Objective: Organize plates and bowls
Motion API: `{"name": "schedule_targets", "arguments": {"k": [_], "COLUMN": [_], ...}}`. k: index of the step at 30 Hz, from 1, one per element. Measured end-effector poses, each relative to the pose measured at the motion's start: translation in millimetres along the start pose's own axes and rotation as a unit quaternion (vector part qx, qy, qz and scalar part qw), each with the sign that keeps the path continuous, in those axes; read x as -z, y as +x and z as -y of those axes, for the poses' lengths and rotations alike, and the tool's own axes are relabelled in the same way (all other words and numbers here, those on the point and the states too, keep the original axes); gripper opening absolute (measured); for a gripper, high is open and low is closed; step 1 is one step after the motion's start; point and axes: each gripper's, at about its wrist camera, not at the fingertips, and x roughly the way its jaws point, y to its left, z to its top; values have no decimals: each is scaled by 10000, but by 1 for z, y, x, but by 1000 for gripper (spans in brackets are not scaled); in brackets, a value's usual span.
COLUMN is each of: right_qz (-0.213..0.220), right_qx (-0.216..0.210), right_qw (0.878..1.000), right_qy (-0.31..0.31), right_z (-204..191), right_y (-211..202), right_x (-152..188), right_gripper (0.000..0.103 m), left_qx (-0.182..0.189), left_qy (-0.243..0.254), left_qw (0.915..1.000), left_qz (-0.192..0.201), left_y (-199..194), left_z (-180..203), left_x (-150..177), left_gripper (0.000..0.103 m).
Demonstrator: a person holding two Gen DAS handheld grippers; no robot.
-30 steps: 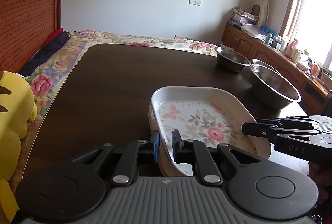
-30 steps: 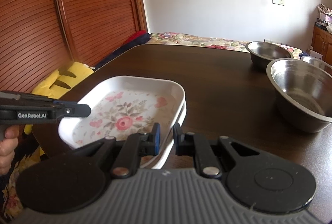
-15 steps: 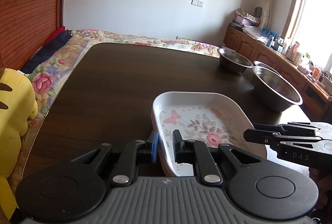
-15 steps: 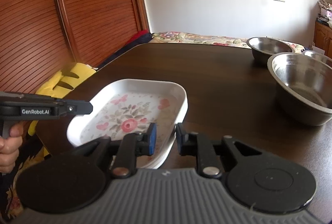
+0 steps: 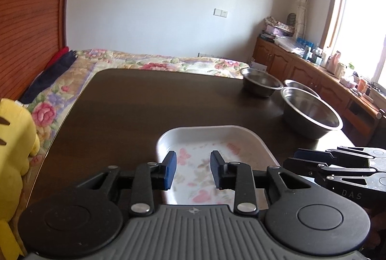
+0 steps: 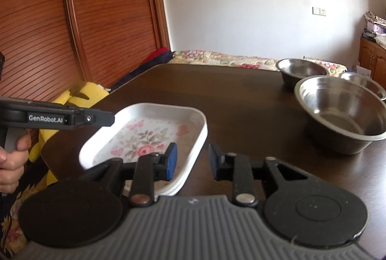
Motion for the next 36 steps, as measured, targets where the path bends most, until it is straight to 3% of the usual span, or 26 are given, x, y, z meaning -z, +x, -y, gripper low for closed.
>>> {"name": "schedule_targets", "arguments": {"k": [10,21,36], "right_qz": [406,842,985], "right_qx": [296,977,1446], "right_qw": [9982,9904,9828], "right_qy": [321,498,595], "right_z": [36,99,173], "right_y": [-23,-49,-48], "right_x": [-5,-12,-14], "right_gripper": [31,31,32], "left_qx": [240,587,852], "left_qy": [328,607,769], "left_qw": [9991,9964,9933], "left_qz": [89,-19,-159], "left_y": [8,42,95], "left_z": [35,78,137], "left_x": [-9,-21,-43], "left_gripper": [37,37,38]}}
